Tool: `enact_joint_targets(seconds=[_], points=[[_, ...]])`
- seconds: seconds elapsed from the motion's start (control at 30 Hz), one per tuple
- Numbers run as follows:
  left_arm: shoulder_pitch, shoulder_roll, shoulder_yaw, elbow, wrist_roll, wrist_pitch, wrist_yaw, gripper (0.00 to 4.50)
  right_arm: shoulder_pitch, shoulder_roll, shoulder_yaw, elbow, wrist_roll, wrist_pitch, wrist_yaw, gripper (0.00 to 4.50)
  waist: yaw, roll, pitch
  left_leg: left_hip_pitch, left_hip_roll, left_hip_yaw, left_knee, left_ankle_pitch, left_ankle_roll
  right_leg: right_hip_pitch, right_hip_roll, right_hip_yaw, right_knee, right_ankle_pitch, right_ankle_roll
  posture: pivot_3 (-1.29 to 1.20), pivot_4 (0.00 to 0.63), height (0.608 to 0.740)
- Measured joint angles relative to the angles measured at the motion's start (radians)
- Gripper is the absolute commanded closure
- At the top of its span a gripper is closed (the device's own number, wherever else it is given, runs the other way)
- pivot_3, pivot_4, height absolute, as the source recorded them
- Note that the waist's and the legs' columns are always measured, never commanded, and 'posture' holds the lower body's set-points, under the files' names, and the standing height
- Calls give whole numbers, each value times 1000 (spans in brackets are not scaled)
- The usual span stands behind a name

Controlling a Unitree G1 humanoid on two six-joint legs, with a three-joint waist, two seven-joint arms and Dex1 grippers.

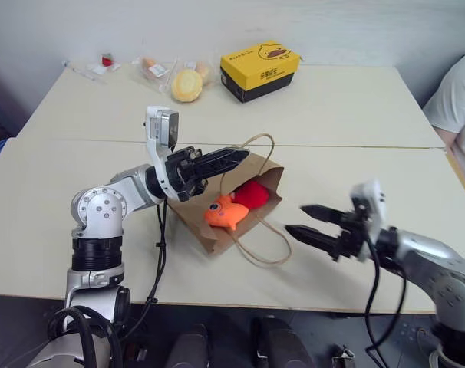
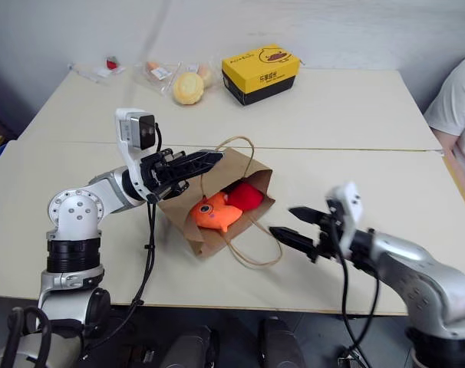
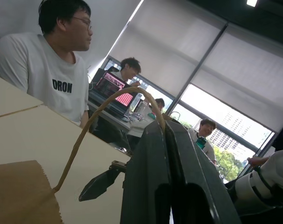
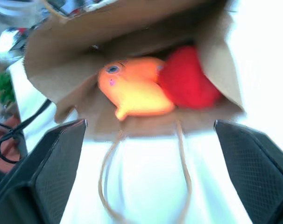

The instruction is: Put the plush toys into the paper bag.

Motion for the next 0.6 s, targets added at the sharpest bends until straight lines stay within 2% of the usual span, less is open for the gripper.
enact_joint_targets(seconds=[0.1,0.2,0.3,0.4,0.6], points=[[-2,9,1,10,4,-1,-12,4500,172,-46,-165,40,233,249,-165,43,8,0,0,0,0,0,1,0,0,1,-1,0,0,0,0,0,150,740],[-9,16,-1,34,9,-1,-24,4500,255,-53,-191,52,453,316,-317,43,2,0,0,1,0,0,2,0,1,2,-1,1,0,0,0,0,150,740],[-31,15,-4,41,12,-3,-35,4500,283,-46,-151,54,609,287,-453,43,-2,0,0,2,0,0,2,0,2,2,0,1,1,0,0,0,150,740],[-48,16,-4,54,13,-5,-41,4500,282,-9,-62,72,779,165,-645,43,-1,0,0,2,0,0,2,0,1,2,0,1,1,0,0,0,150,740],[-55,10,1,71,13,-5,-36,4500,250,-62,114,63,1000,-5,-894,43,0,-2,0,1,1,0,4,0,2,3,1,0,0,0,1,0,150,740]])
